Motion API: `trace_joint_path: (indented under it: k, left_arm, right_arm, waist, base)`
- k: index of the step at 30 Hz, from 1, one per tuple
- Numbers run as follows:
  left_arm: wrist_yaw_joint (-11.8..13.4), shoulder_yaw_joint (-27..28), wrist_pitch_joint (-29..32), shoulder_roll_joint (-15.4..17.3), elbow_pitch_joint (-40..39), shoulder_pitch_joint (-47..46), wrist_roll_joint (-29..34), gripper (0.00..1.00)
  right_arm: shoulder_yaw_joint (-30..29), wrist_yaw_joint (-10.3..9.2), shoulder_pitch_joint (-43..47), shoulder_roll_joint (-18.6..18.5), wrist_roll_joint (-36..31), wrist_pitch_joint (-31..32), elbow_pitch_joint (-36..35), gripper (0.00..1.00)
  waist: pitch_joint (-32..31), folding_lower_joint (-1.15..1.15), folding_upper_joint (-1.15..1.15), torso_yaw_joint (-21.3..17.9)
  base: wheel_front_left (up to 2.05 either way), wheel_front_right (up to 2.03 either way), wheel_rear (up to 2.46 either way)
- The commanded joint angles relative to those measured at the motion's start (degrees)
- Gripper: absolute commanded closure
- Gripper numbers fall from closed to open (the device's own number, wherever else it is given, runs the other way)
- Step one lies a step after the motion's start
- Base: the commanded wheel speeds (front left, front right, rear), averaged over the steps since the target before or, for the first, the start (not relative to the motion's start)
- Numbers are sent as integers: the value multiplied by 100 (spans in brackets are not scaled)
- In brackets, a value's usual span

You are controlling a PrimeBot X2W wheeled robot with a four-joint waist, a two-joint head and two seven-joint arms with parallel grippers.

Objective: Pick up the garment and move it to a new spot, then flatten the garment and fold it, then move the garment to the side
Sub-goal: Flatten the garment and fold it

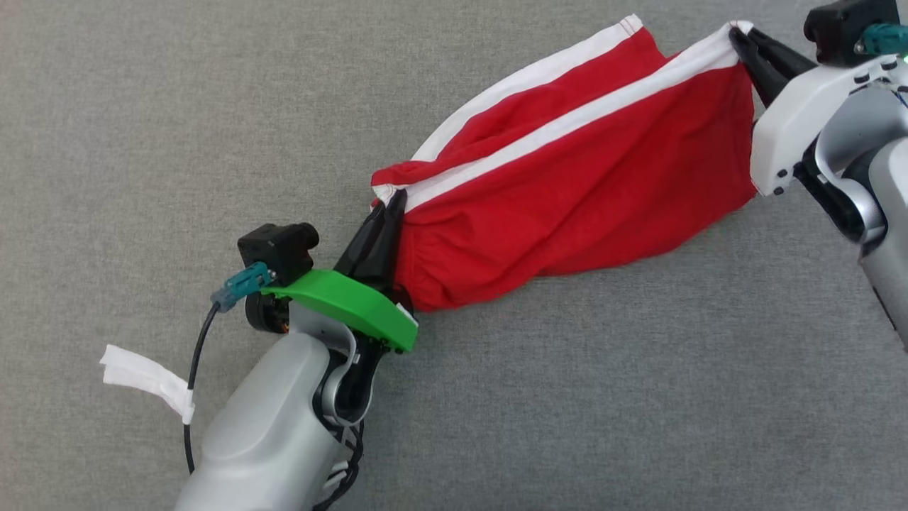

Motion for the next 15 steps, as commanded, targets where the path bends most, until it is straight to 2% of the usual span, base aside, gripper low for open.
trace_joint_path:
  k: [1,6,9,10,15]
  left_arm:
    - [54,88,-62,-33,81,-182,61,100]
    - [184,266,-136,-218,333,-451,167,100]
    - [142,289,-152,-268,427,-564,201,100]
    - [132,293,-145,-276,449,-589,209,96]
    - [141,404,-149,-318,449,-720,260,93]
  right_arm:
    - [88,-9,-220,26,-28,-114,175,100]
    - [505,-10,-836,70,-149,-433,853,100]
    - [651,-10,-1132,98,-199,-564,1180,100]
    - [677,-10,-1203,116,-202,-599,1276,100]
    - [837,-10,-1546,227,-177,-773,1753,100]
  waist:
    - [218,0,0,179]
    - [422,0,0,302]
    - [517,0,0,363]
    - [546,0,0,377]
    - [690,0,0,442]
  base:
    - [0,0,0]
    - [0,0,0]
    - [0,0,0]
    - [0,0,0]
    - [0,0,0]
